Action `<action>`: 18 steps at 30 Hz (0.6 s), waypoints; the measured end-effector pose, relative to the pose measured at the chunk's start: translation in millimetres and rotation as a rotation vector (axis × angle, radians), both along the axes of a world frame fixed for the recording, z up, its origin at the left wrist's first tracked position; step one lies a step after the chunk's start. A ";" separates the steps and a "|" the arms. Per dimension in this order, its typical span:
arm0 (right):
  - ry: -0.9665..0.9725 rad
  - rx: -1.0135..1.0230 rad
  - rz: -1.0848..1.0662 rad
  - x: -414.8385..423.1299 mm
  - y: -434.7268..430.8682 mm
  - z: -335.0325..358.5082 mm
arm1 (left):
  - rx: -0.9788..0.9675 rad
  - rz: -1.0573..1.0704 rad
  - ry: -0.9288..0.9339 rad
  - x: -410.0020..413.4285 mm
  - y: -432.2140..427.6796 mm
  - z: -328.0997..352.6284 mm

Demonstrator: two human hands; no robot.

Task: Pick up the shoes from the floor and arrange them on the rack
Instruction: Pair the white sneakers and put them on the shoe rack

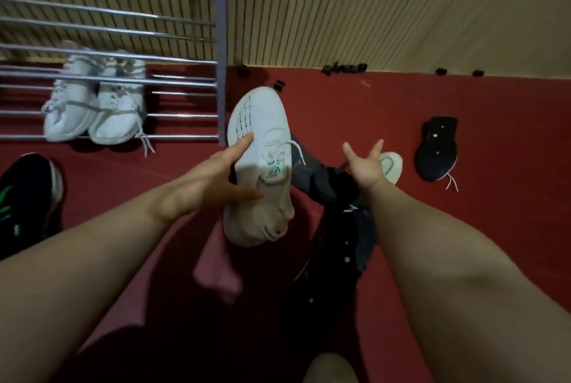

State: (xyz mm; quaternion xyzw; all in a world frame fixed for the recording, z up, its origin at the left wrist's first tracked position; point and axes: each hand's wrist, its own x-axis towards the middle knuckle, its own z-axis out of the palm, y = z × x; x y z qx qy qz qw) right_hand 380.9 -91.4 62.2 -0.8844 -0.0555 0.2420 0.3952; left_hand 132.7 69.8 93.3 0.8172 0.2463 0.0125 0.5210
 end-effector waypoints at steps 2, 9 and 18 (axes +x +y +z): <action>-0.011 -0.017 -0.003 18.7 -12.9 -13.3 | -0.024 -0.006 0.002 27.0 -5.3 1.0; -0.047 -0.065 -0.041 84.2 -34.7 -60.7 | -0.074 -0.008 -0.005 108.3 -19.7 -16.9; -0.176 -0.482 0.307 93.5 -64.7 -83.0 | -0.184 0.099 -0.012 135.1 -36.4 -50.6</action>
